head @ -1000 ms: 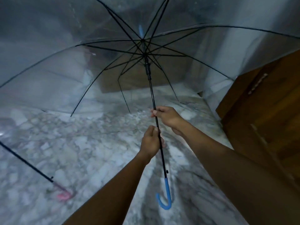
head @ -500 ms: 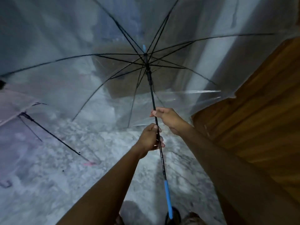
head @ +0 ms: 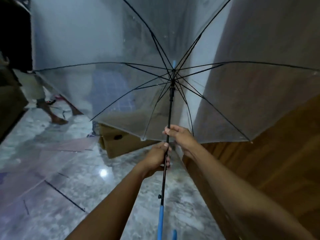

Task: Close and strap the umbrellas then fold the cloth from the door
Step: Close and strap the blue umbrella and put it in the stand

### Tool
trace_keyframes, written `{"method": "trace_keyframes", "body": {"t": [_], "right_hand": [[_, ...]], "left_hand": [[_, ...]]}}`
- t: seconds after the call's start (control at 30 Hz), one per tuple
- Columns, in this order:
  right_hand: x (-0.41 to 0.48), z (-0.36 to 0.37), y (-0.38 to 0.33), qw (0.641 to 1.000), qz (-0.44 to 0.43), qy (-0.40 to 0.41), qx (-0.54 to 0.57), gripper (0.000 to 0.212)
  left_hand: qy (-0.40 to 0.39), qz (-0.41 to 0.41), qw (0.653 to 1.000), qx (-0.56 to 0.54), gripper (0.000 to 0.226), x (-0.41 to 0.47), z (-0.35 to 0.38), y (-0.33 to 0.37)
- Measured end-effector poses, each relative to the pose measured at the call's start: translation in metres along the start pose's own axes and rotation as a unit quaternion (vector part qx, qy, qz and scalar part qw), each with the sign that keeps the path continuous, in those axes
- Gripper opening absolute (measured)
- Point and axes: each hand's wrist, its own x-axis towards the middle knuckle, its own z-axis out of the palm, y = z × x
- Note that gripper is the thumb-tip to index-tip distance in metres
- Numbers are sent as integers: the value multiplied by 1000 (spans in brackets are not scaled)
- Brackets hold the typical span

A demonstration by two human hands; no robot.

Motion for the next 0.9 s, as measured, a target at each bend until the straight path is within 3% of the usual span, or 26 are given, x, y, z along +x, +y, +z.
{"method": "trace_keyframes", "body": {"t": [0.1,0.23,0.3,0.47,0.63,0.77,0.9], "right_hand": [[-33,18,-24,999,-15,51,2,8],[-73,38,-50,993,-34,117,10,7],[-98,41,-64,989,-48,141,4,8],[-150,25,-93,984,-41,174,-1,19],[-186,-18,-137,952,-101,241,159,32],[-221,-55,-166,920,-111,256,276,20],[-266,-82,-180,898,-118,273,323,23]], "left_hand": [[9,54,998,14,34,-26,-6,7],[102,189,973,88,37,-60,-9,19],[109,214,965,103,41,-82,-9,28],[26,206,972,113,41,-114,-10,53],[4,227,958,176,71,-134,-4,68],[-18,266,945,189,58,-163,13,78],[-58,284,934,209,59,-180,41,81]]}}
